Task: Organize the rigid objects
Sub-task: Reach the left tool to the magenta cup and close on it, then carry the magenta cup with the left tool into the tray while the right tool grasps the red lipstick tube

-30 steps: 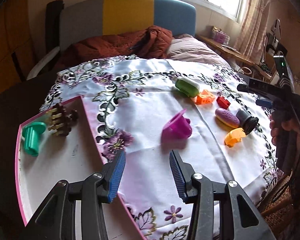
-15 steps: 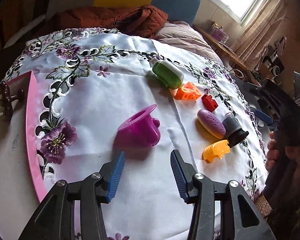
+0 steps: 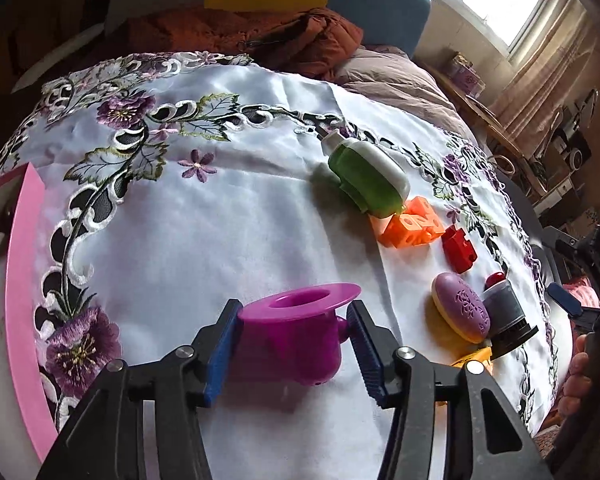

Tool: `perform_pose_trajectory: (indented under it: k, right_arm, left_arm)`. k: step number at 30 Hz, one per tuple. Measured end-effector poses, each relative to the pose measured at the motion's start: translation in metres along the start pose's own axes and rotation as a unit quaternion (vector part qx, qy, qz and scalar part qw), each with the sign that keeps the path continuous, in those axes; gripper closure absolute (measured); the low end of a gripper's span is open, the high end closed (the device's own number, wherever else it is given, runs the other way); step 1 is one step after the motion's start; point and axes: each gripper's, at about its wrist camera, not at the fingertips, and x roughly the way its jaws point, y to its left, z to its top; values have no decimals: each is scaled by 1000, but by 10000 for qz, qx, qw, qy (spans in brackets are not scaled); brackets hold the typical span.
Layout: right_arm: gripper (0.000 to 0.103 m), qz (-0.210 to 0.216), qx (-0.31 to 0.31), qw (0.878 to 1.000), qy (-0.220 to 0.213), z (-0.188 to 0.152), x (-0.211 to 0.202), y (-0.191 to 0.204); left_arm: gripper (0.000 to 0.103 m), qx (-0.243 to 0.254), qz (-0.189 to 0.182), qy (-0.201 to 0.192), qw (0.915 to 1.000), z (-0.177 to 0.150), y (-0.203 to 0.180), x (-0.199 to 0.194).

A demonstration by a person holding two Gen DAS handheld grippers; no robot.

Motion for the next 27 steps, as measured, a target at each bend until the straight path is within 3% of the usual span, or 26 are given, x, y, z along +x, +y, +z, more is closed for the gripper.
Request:
perform_pose_trajectory:
  k: [3,7,10,14,16,17,19,22,27]
  right_arm:
    - [8,-171,-173,9997,-7,-1,1,4]
    - [8,-254,-1189,9923,-251,-11,-4,39]
    - [12,-533,-1539,9866,-129,-16,4,48]
    - [18,-448,-579,9973,3,-3,4,12]
    - [32,-330,-74,9994,124,1,7,-6]
    - [45,-255,135,9993,221,2,10,-14]
    - [51,-111,413,9982,422,2,16,-23]
    - [53,83,583,9967,553,1,20,-28]
    - [62,28,359,9957,854,-5,31,-22]
  left_arm:
    - [49,351,61,-94,9993,-2,-5,0]
    - [49,717,123,-210,9971,-7,-8,1]
    - [49,962,302,-170,9948,-7,-13,5]
    - [49,1079,429,-184,9931,-8,-15,6]
    - [49,1134,411,-202,9925,-9,-14,5]
    - [50,1130,386,-200,9926,-9,-13,4]
    - [50,1096,352,-193,9932,-9,-11,2]
    - [50,1130,336,-200,9928,-12,-8,-1]
    - [50,1119,345,-178,9930,-20,-3,-9]
